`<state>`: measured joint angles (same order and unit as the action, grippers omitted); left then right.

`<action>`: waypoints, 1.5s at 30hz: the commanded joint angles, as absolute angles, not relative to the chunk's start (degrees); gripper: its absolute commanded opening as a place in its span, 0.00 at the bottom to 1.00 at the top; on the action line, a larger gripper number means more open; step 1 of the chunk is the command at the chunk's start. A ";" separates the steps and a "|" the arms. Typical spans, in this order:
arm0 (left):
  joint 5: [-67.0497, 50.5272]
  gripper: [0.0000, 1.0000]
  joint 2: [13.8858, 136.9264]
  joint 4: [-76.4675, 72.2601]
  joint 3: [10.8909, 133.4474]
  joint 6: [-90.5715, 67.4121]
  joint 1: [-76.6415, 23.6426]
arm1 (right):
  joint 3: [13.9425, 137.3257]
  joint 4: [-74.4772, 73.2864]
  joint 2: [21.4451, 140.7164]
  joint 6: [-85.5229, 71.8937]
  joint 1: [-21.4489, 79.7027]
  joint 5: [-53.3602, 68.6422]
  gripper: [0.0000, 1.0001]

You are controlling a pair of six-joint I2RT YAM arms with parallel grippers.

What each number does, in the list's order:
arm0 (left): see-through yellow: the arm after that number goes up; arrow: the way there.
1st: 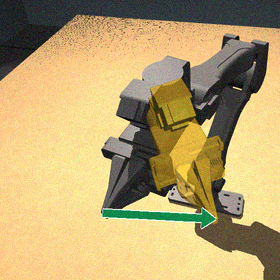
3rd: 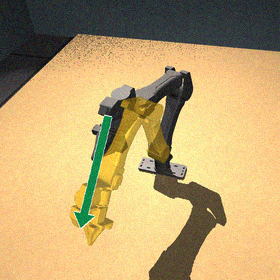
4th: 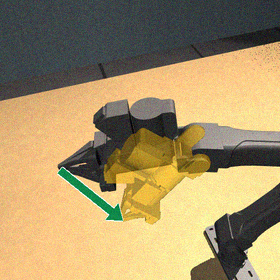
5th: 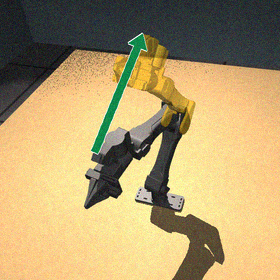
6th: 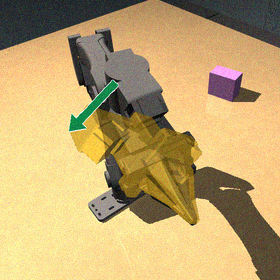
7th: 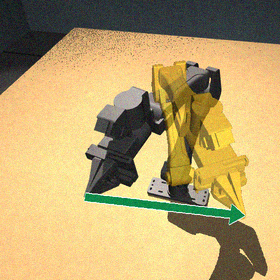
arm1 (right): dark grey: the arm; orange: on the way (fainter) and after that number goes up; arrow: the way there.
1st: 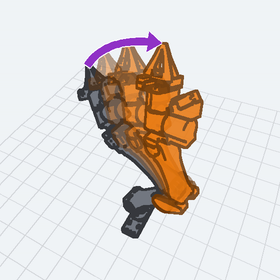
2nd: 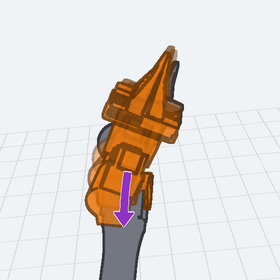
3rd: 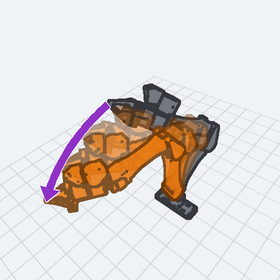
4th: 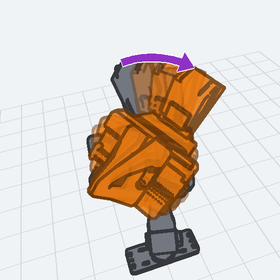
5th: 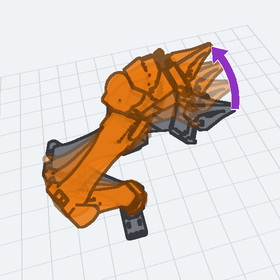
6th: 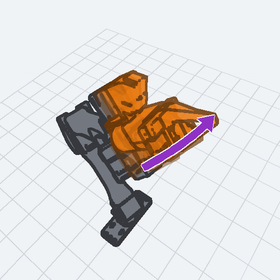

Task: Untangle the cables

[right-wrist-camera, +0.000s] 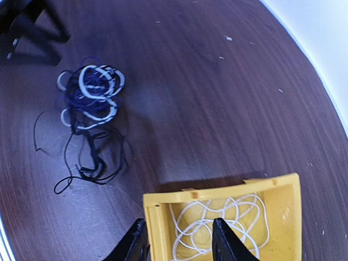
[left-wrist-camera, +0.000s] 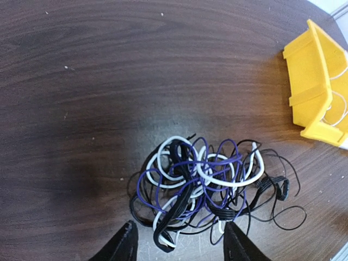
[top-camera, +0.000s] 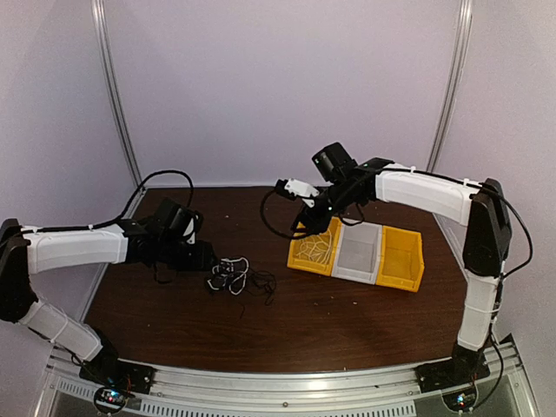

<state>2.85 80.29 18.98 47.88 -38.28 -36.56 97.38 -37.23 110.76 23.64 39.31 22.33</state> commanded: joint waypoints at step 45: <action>-17.85 0.58 62.78 -15.63 32.14 -25.86 -32.50 | 118.12 -35.87 121.87 24.58 57.43 16.84 0.00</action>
<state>-7.27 69.58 1.23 35.92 -34.20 -30.65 117.47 -34.65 129.73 28.45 57.14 12.14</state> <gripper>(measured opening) 0.572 0.011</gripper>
